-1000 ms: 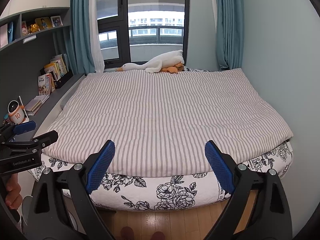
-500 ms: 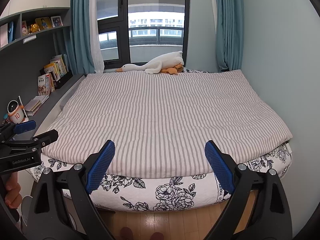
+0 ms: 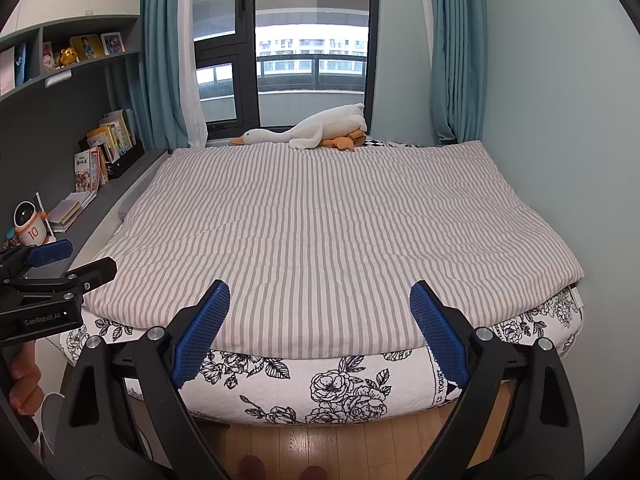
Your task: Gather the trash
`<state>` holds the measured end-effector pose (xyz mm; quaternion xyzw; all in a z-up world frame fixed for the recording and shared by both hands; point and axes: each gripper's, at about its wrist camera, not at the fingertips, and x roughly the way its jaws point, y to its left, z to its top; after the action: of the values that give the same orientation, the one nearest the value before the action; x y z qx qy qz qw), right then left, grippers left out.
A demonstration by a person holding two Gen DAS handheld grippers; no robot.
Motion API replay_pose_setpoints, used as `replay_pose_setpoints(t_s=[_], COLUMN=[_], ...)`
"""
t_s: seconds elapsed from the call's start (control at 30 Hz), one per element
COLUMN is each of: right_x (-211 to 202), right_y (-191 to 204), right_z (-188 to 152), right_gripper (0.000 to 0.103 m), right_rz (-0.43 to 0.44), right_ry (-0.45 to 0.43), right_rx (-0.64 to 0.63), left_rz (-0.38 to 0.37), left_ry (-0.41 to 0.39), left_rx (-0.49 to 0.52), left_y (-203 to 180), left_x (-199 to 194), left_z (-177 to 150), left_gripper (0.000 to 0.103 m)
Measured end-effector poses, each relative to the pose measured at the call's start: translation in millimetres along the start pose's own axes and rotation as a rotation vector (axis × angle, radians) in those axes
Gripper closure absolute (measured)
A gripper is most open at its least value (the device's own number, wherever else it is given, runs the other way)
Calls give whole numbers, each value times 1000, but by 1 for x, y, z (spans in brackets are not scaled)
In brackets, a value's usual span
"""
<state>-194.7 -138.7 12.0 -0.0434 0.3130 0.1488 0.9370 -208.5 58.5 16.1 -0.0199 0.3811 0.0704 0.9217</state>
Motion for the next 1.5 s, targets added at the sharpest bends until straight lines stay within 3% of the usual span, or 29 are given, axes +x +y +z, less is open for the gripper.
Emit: replay_pose_setpoints(t_s=[1.17,1.37,1.5], right_x=[1,1,1], right_y=[4,5,4], right_z=[0,0,0], right_gripper=[15,15,15], right_rz=[-16,-14,-16], right_ry=[-1,-1,-2], right_rx=[-11,-9,-9], left_rz=[-10,-63,-59], left_ry=[-21,-44,-50], left_rx=[-11,-19,-13], left_y=[7,6,4], left_x=[1,-4,-5], left_z=[3,5,4], left_gripper=[14,14,15])
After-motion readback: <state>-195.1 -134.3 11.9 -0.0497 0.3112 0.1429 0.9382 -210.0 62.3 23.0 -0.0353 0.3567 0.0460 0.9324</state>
